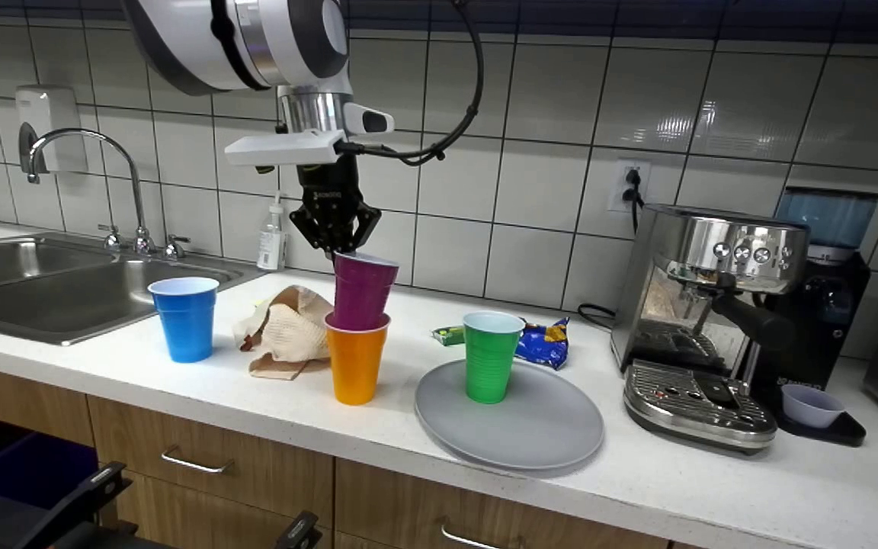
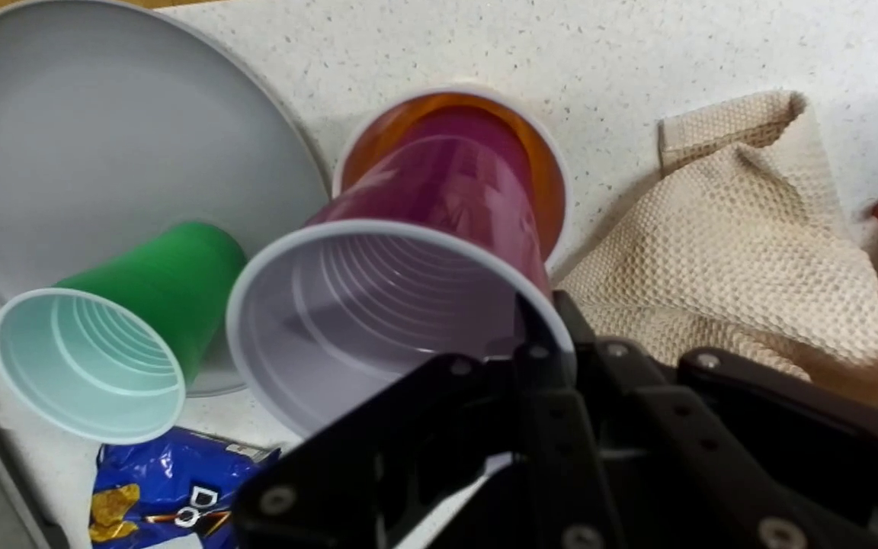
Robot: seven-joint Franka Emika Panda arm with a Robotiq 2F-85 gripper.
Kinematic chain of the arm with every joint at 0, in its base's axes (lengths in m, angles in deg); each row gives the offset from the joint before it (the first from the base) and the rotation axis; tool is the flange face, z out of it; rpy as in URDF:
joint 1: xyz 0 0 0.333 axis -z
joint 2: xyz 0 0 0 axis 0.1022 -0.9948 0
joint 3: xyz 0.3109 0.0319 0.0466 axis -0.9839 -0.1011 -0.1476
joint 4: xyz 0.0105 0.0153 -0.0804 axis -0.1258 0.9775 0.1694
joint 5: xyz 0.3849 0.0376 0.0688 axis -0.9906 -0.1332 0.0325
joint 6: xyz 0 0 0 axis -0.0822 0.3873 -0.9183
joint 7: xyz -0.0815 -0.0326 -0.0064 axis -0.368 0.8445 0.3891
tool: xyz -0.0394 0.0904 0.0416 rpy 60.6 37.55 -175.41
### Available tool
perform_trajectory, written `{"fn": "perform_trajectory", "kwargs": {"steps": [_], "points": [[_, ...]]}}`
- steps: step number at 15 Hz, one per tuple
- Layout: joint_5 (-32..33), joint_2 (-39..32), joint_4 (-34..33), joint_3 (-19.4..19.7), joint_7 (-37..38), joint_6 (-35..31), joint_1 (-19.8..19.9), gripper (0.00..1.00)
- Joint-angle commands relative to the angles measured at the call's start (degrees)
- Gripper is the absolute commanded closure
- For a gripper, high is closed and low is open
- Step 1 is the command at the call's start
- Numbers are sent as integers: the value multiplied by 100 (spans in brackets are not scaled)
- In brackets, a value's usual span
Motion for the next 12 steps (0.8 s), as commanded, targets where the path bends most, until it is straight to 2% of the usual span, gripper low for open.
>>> {"fn": "perform_trajectory", "kwargs": {"steps": [1,5,12], "points": [[436,-306,-272,-31,423,-117,-4,99],[735,-492,-395,1,644,-176,-87,99],[701,-646,-425,9,609,-202,-261,99]]}}
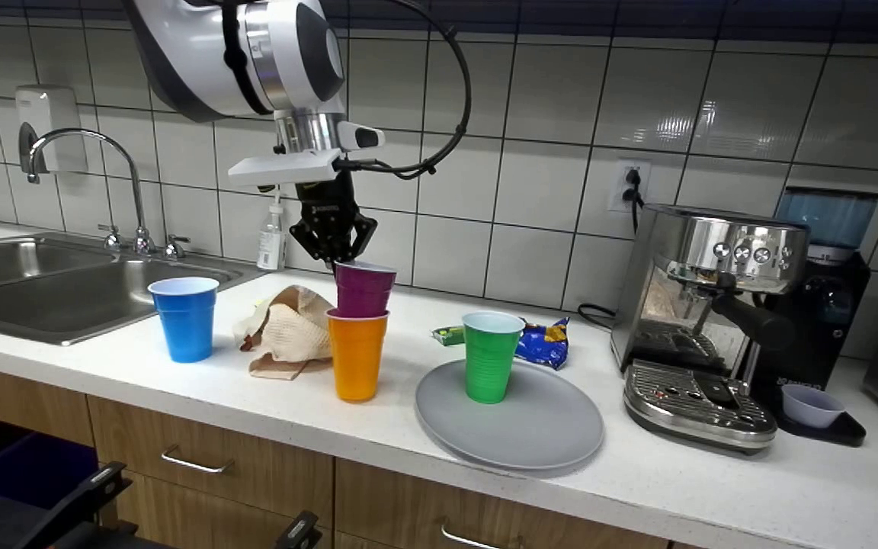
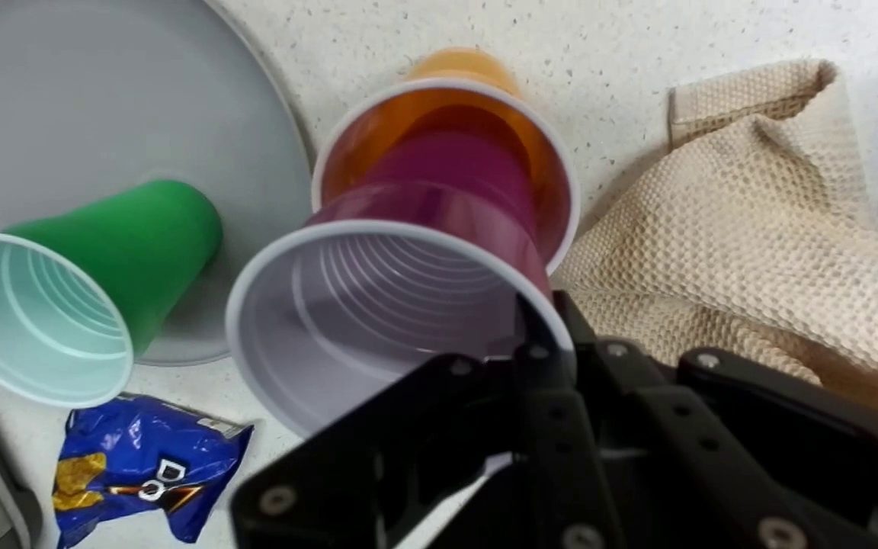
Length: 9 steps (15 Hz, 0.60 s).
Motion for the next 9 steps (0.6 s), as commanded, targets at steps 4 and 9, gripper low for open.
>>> {"fn": "perform_trajectory", "kwargs": {"steps": [4,9], "points": [[115,-70,-49,22,162,-4,-155,99],[177,11,22,63,243,18,-148,99]]}}
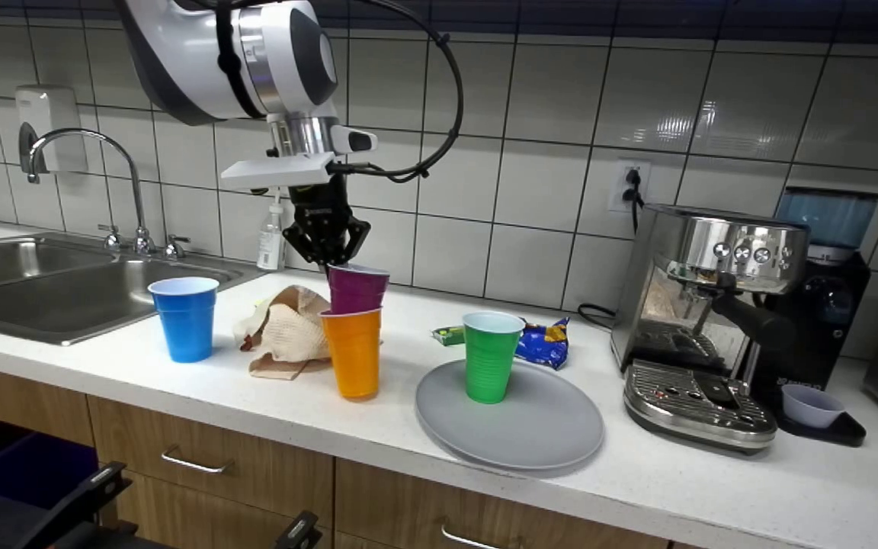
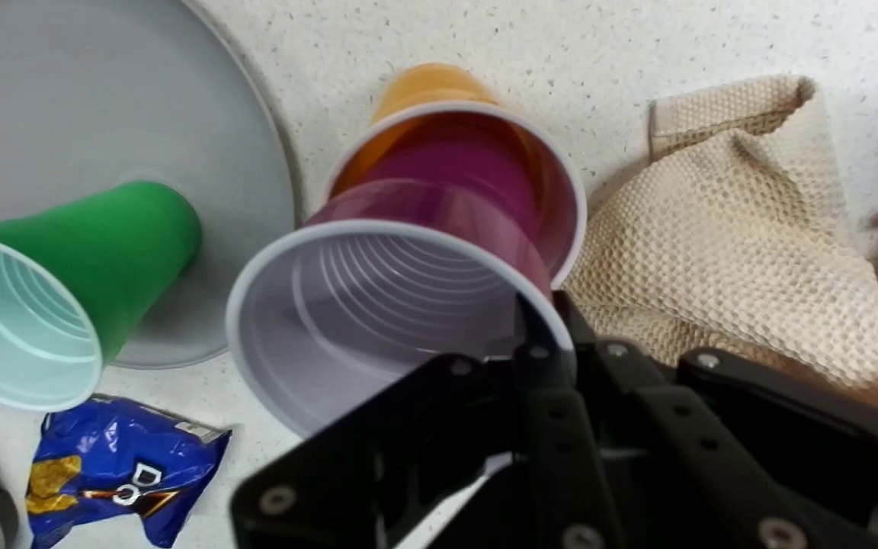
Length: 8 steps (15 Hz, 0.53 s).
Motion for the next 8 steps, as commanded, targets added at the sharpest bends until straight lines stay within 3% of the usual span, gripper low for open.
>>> {"fn": "perform_trajectory", "kwargs": {"steps": [1,8], "points": [[172,82,33,60,238,24,-23,99],[177,158,148,121,249,21,-12,99]]}}
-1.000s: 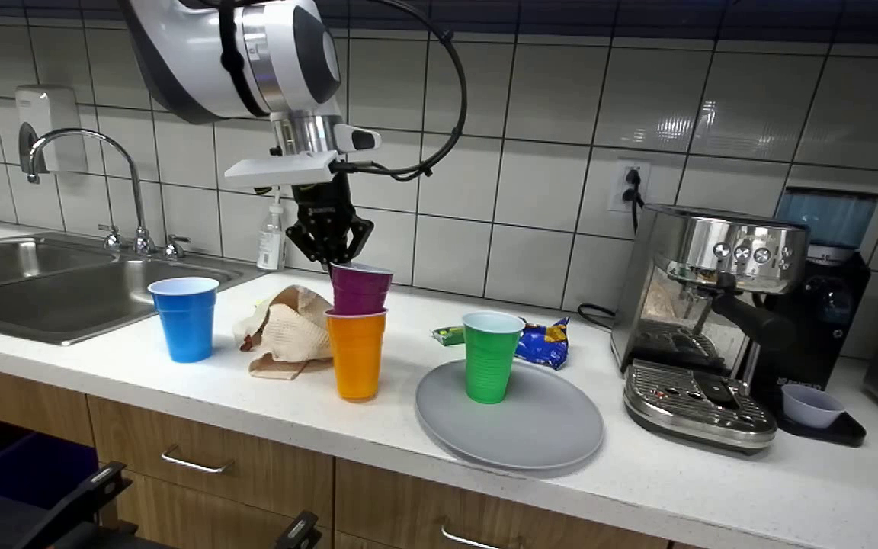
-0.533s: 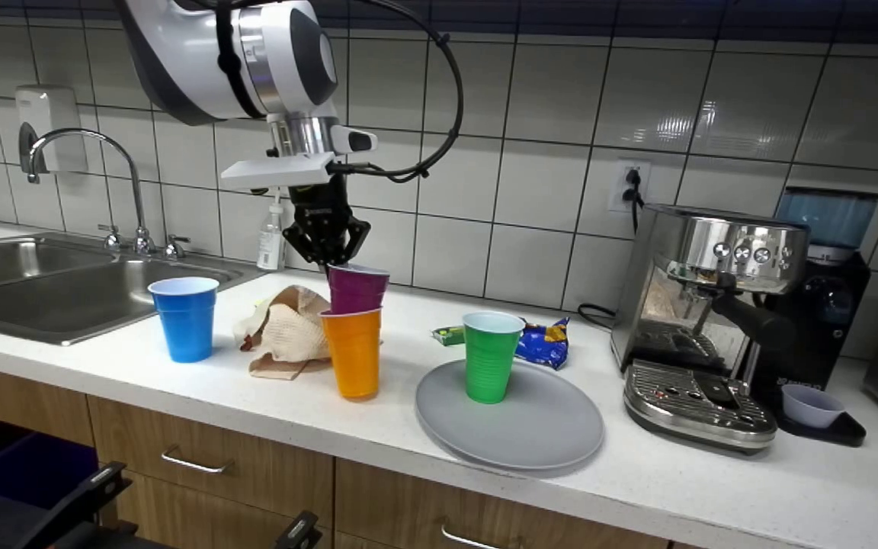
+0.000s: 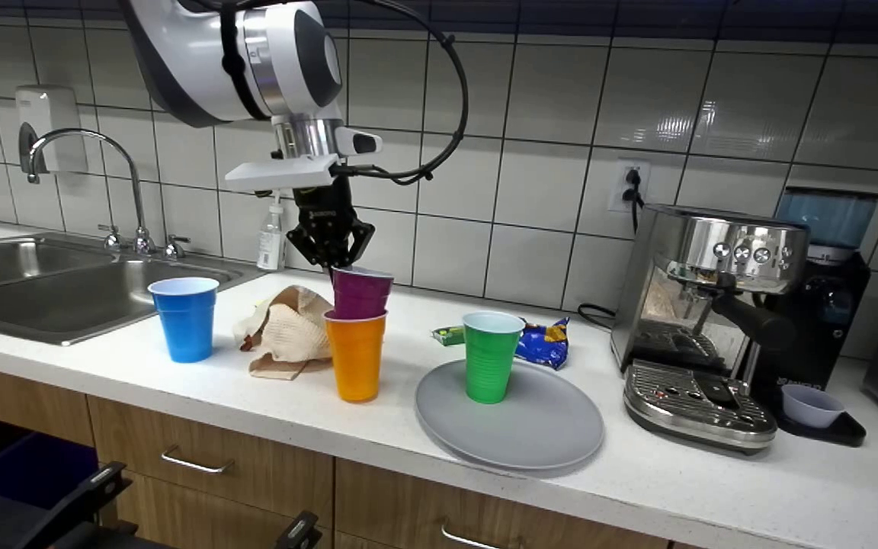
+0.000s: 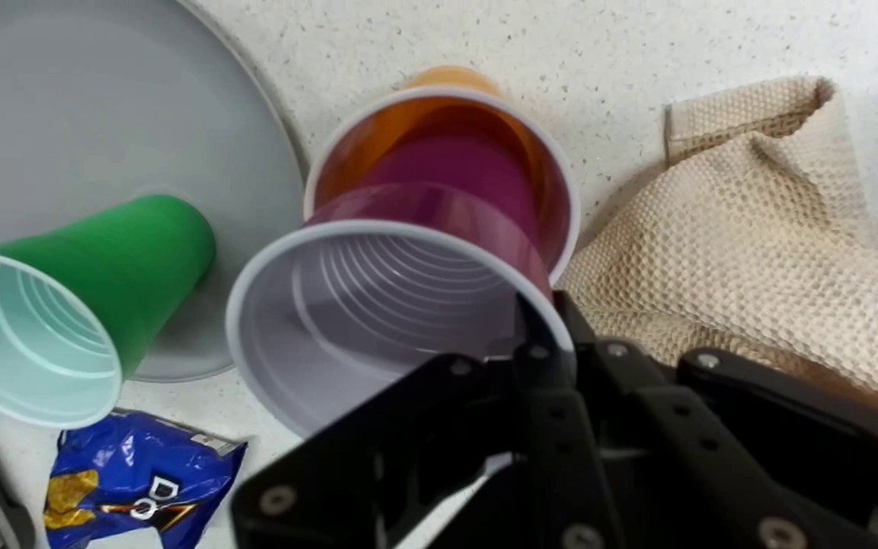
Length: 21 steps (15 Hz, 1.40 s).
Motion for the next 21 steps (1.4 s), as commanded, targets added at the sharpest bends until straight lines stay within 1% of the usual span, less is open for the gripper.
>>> {"fn": "perform_trajectory", "kwargs": {"steps": [1,21], "points": [[174,169,135,37,207,18,-12,99],[168,425,447,1,325,65,18,99]]}}
